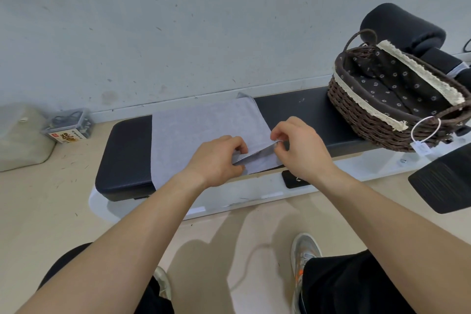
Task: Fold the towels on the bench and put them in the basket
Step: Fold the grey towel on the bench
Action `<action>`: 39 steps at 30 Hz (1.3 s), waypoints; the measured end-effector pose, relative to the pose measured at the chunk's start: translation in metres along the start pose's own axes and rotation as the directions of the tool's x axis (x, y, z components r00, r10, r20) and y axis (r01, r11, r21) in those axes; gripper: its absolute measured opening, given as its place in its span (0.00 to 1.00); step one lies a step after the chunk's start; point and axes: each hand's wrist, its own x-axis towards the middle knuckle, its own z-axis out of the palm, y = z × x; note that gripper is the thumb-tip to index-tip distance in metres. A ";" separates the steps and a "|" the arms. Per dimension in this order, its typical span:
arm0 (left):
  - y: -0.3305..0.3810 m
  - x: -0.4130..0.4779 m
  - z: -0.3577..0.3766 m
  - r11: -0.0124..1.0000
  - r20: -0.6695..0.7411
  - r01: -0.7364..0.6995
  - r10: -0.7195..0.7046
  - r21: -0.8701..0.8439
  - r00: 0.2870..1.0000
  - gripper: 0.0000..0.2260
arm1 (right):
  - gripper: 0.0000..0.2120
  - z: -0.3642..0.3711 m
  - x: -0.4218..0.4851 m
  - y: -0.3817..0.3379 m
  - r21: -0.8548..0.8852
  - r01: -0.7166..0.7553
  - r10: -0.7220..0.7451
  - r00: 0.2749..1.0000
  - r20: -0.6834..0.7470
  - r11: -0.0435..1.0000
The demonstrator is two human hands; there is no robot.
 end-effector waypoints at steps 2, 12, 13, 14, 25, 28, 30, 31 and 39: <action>-0.002 0.001 0.000 1.000 0.004 0.000 0.000 0.015 1.000 0.08 | 0.10 0.001 -0.002 0.006 -0.058 0.038 -0.034 0.997 0.068 0.998; -0.011 -0.003 0.004 0.999 0.083 -0.034 0.036 -0.020 0.996 0.04 | 0.13 0.003 -0.006 0.011 -0.252 -0.053 0.154 0.904 0.400 0.966; -0.013 -0.006 0.005 0.998 0.081 -0.044 0.047 -0.036 0.996 0.03 | 0.10 0.003 -0.006 0.009 -0.264 -0.079 0.181 0.903 0.389 0.961; -0.016 -0.011 0.005 0.998 0.065 -0.051 0.054 -0.048 0.996 0.02 | 0.10 0.004 -0.005 0.007 -0.279 -0.099 0.201 0.909 0.366 0.955; -0.104 -0.073 -0.021 0.704 -0.201 0.705 -0.705 -0.083 0.680 0.28 | 0.19 0.025 0.002 -0.006 -0.334 -0.201 0.276 0.942 0.192 0.921; -0.113 -0.082 -0.021 0.679 -0.143 0.728 -0.733 -0.096 0.665 0.31 | 0.20 0.026 0.005 -0.008 -0.339 -0.294 0.375 0.904 0.205 0.894; -0.104 -0.085 -0.020 0.749 -0.148 0.652 -0.663 -0.118 0.734 0.21 | 0.17 0.027 0.008 -0.012 -0.308 -0.342 0.421 0.874 0.243 0.888; -0.098 -0.086 -0.019 0.780 -0.167 0.611 -0.626 -0.136 0.761 0.16 | 0.14 0.028 0.009 -0.014 -0.282 -0.359 0.431 0.864 0.261 0.890; -0.095 -0.086 -0.037 0.712 -0.158 0.544 -0.660 -0.443 0.734 0.13 | 0.12 0.021 0.008 -0.025 -0.119 -0.400 0.416 0.852 0.317 0.909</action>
